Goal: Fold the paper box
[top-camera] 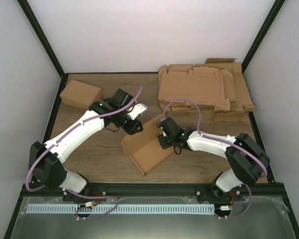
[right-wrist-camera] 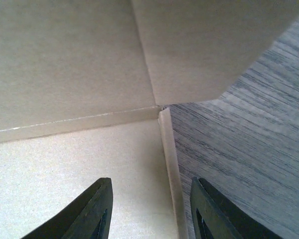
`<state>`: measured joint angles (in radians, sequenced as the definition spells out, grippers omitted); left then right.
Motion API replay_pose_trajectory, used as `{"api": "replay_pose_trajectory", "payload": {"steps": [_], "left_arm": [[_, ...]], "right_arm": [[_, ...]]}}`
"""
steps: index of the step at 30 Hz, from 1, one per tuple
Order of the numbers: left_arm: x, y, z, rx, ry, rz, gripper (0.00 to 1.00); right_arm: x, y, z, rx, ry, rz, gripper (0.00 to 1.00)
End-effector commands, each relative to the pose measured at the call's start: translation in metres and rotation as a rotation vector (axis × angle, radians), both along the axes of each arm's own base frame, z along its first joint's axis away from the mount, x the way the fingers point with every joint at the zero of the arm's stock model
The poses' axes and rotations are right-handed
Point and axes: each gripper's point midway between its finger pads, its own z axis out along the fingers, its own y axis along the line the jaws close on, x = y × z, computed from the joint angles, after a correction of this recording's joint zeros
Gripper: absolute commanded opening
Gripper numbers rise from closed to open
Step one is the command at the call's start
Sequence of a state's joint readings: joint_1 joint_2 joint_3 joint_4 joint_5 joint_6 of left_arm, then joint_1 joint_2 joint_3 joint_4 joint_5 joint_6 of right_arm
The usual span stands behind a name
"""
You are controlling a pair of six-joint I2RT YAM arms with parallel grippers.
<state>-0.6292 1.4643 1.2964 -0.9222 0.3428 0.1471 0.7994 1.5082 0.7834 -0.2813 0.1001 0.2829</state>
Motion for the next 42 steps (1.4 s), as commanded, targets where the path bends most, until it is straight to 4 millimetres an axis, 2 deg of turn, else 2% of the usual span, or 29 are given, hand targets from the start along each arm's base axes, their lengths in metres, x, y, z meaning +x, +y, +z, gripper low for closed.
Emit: {"api": "replay_pose_trajectory", "payload": {"steps": [1,8,10,11,12,14,17,19,22,26,31,34,35,38,40,42], "left_arm": [[0.003,-0.003,0.017,-0.023,-0.049,-0.005,0.38],[0.000,0.007,0.041,-0.108,-0.075,0.154,0.74],[-0.004,0.016,0.049,-0.141,-0.080,0.231,0.85],[-0.004,0.019,0.047,-0.147,-0.073,0.268,0.90],[-0.006,0.025,0.052,-0.168,-0.080,0.318,0.99],[-0.007,0.038,0.054,-0.183,-0.098,0.405,1.00],[-0.008,0.060,0.054,-0.203,-0.150,0.527,1.00],[-0.009,0.075,0.057,-0.231,-0.179,0.627,1.00],[-0.015,0.088,0.061,-0.289,-0.205,0.692,1.00],[-0.023,0.094,0.064,-0.352,-0.215,0.717,1.00],[-0.018,0.096,0.059,-0.349,-0.226,0.741,1.00],[-0.009,0.091,0.050,-0.325,-0.234,0.733,1.00],[-0.005,0.090,0.047,-0.315,-0.242,0.733,1.00],[0.008,0.087,0.040,-0.296,-0.271,0.726,0.97],[0.016,0.083,0.033,-0.281,-0.269,0.716,0.94],[0.021,0.079,0.031,-0.294,-0.264,0.715,0.90]], "right_arm": [[0.000,-0.007,0.005,0.018,0.012,-0.035,0.46],[0.001,-0.022,0.007,0.055,0.027,-0.102,0.43],[0.001,-0.024,0.004,0.044,0.035,-0.100,0.42],[0.000,-0.024,0.001,0.035,0.044,-0.099,0.41],[0.000,-0.024,-0.003,0.028,0.055,-0.095,0.40],[-0.002,-0.022,-0.010,0.024,0.080,-0.096,0.37],[-0.003,-0.022,-0.015,0.039,0.093,-0.116,0.26],[-0.002,-0.020,-0.012,0.068,0.082,-0.127,0.21],[0.001,-0.019,-0.008,0.099,0.066,-0.158,0.12],[0.009,-0.024,-0.003,0.125,0.052,-0.268,0.01],[0.020,-0.026,0.017,0.199,-0.017,-0.348,0.01],[0.026,-0.031,0.020,0.169,-0.041,-0.367,0.06],[0.027,-0.032,0.021,0.156,-0.046,-0.376,0.10],[0.031,-0.032,0.030,0.163,-0.067,-0.371,0.32],[0.032,-0.028,0.043,0.209,-0.083,-0.341,0.55],[0.034,-0.027,0.052,0.242,-0.080,-0.302,0.63]]}}
